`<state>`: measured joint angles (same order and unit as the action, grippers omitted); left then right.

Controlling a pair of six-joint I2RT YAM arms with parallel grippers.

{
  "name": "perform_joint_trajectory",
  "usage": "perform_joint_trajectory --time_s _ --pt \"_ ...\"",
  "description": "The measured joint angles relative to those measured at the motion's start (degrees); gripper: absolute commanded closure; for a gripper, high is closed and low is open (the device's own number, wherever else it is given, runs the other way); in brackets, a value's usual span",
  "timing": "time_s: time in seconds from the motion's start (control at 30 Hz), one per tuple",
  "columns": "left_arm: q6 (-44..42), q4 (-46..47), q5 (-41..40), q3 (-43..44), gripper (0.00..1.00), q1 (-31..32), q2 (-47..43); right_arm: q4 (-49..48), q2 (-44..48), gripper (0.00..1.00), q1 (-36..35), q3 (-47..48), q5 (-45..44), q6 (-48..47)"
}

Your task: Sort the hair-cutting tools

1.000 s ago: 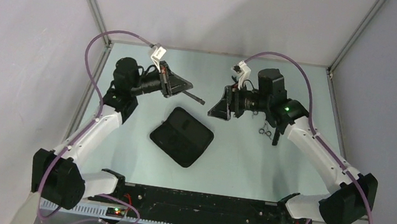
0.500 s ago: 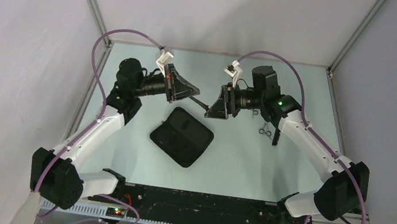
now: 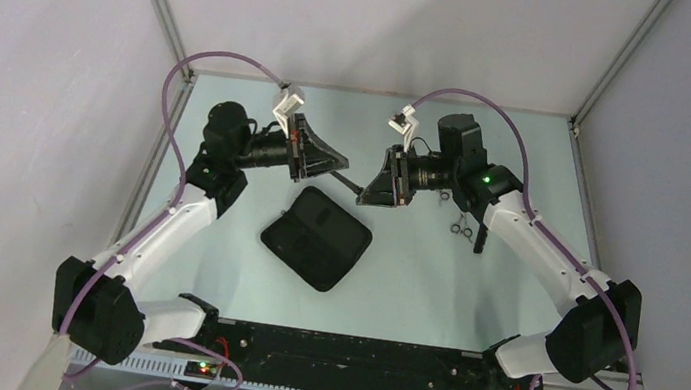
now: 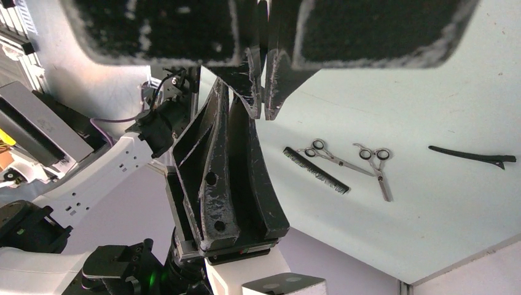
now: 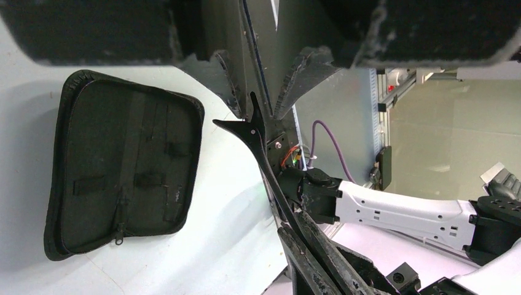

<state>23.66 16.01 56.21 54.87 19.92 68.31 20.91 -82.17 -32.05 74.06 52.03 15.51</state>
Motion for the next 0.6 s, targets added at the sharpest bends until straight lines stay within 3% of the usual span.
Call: perform_joint_trajectory --time_s 0.2,0.23,0.47,0.6 --pt "-0.48 -0.42 0.17 0.0 0.99 0.0 -0.04 0.33 0.02 1.0 0.04 0.0 0.11 -0.42" --pt "-0.74 -0.55 0.17 0.0 0.98 0.0 -0.04 0.37 0.02 1.0 0.04 0.0 0.17 -0.7" --pt "-3.28 -4.37 -2.08 0.02 0.41 0.0 -0.07 1.53 1.27 1.0 -0.13 0.0 -0.76 -2.19" --pt "-3.34 -9.22 -6.4 1.18 0.29 -0.63 -0.07 2.14 1.75 1.0 -1.2 -0.81 -6.12 -3.78"
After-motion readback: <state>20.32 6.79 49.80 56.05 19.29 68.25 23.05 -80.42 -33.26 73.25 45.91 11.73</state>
